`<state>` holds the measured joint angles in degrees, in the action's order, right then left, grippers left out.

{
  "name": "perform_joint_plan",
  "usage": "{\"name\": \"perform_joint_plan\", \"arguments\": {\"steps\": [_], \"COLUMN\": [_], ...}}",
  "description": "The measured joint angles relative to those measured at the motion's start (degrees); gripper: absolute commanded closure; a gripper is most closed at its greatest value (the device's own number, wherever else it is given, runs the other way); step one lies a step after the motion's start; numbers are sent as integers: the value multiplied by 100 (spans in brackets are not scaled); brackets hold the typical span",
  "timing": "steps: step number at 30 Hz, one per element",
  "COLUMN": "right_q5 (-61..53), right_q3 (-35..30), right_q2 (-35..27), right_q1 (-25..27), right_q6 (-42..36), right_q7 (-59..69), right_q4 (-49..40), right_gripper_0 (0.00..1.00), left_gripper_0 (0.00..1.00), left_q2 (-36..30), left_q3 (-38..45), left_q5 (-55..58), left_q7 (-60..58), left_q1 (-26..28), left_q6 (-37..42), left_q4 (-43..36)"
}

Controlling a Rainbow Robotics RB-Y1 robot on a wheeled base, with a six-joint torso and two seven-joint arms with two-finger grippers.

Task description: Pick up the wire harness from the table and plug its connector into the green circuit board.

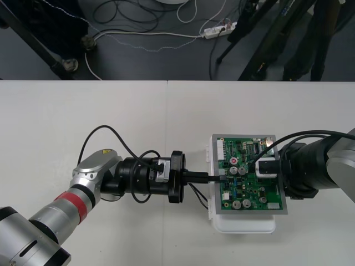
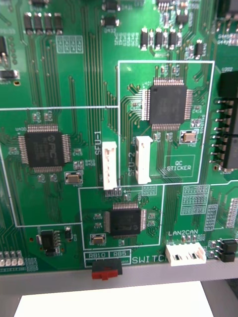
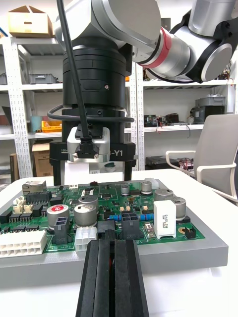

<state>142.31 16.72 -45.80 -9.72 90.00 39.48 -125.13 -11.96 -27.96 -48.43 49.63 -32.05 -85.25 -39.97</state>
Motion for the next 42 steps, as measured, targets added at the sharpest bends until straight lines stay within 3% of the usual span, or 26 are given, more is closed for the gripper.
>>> {"name": "perform_joint_plan", "arguments": {"steps": [42], "right_q5": [-5], "right_q3": [0], "right_q2": [14], "right_q1": [4], "right_q6": [4], "right_q7": [0], "right_q4": [33], "right_gripper_0": [0], "left_gripper_0": [100], "left_q2": [55], "left_q3": [-26], "left_q5": [61], "left_q7": [0], "left_q1": [0], "left_q6": [114], "left_q4": [-6]}}
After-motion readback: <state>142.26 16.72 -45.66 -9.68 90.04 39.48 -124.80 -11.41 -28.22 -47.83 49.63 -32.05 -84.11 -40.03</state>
